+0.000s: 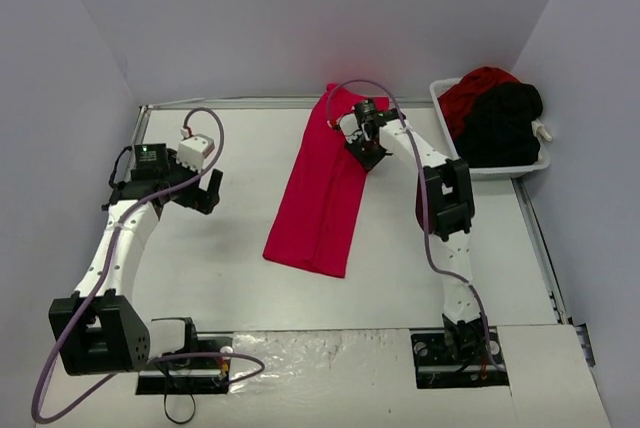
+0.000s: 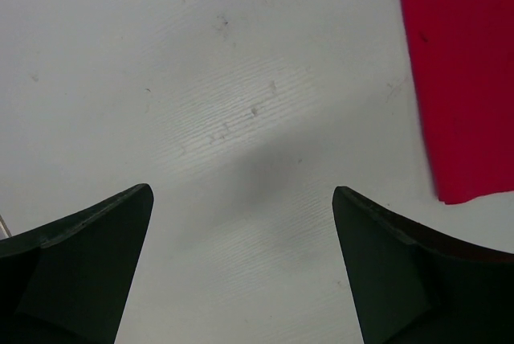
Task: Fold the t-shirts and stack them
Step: Rotate the tshirt 90 degrees
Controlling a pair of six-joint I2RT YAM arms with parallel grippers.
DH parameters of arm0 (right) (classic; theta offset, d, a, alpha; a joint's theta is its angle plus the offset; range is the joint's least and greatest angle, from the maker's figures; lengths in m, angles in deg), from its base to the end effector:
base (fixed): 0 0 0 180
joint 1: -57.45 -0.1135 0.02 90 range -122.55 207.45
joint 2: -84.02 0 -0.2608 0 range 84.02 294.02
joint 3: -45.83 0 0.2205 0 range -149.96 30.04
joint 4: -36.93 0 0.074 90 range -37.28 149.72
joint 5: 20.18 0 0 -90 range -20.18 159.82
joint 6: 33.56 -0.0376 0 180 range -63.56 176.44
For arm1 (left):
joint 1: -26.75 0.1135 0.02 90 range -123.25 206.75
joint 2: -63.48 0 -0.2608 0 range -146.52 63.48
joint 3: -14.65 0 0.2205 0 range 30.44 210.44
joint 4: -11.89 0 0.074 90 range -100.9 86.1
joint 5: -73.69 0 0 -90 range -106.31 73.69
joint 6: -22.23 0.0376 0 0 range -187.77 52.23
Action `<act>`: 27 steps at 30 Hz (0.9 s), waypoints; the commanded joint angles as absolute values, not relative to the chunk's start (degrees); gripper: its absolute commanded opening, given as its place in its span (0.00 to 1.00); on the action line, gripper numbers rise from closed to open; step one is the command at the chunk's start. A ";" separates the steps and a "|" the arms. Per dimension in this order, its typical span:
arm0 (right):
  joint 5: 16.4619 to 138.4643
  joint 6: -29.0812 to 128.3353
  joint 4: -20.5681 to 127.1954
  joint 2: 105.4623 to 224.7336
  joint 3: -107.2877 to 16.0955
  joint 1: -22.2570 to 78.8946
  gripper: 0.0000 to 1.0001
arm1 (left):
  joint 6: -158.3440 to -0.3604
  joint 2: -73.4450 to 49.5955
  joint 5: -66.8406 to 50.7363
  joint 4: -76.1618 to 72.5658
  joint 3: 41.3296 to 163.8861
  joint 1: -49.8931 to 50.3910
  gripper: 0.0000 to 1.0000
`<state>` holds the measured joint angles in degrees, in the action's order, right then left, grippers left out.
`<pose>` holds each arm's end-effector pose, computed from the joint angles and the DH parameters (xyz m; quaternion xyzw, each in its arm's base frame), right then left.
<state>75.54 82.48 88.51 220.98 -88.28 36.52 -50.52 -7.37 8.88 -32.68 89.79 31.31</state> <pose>0.4616 0.1806 0.1899 -0.3930 0.8662 0.0339 0.3069 0.2373 0.0029 0.3065 0.1890 0.8699 -0.1167 0.4403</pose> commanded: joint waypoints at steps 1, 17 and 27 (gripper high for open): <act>80.63 81.93 91.39 208.75 -82.32 36.62 0.11 | -44.59 -5.43 9.00 -35.71 91.70 26.16 0.94; 73.61 79.73 91.30 211.44 -90.17 37.76 0.00 | -41.41 -3.75 -6.46 -29.56 85.02 12.25 0.94; 65.88 82.89 85.25 228.50 -112.88 39.43 0.00 | -45.97 -4.02 -11.22 -25.26 83.70 21.55 0.94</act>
